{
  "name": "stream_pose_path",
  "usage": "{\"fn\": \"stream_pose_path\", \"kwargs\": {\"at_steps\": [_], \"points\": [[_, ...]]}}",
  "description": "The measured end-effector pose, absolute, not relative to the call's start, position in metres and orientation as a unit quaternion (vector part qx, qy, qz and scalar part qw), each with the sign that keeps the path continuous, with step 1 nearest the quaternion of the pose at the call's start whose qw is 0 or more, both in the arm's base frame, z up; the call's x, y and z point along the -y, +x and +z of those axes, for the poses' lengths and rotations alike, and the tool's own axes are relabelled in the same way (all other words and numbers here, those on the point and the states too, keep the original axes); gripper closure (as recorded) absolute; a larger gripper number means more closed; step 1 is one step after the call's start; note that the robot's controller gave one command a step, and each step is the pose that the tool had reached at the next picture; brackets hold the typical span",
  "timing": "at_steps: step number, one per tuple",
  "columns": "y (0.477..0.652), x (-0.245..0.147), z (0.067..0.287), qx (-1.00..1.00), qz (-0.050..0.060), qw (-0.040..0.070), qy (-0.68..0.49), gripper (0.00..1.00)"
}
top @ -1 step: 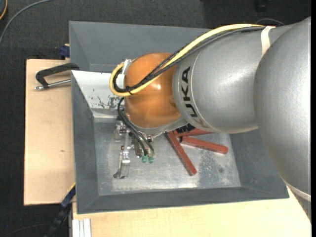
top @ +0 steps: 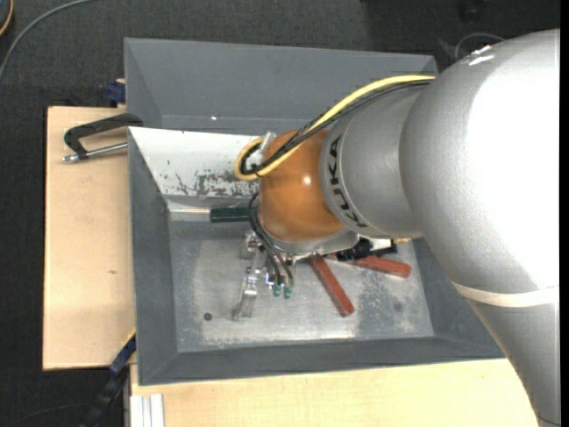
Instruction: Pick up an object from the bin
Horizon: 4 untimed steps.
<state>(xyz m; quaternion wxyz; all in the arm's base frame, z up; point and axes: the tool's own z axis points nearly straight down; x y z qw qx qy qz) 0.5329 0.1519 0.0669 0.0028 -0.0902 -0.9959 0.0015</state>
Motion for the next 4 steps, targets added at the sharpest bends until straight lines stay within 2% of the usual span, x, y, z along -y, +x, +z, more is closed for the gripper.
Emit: {"fn": "stream_pose_path", "kwargs": {"at_steps": [1, 2, 3, 4], "points": [[0.523, -0.057, 0.134, 0.997, 0.001, -0.004, -0.074, 0.0], [0.547, 0.019, 0.08, 0.999, 0.001, 0.0, -0.038, 0.0], [0.576, 0.052, 0.074, 1.0, 0.0, -0.004, -0.014, 0.0], [0.578, 0.05, 0.077, 1.0, -0.001, -0.007, -0.014, 1.0]]}}
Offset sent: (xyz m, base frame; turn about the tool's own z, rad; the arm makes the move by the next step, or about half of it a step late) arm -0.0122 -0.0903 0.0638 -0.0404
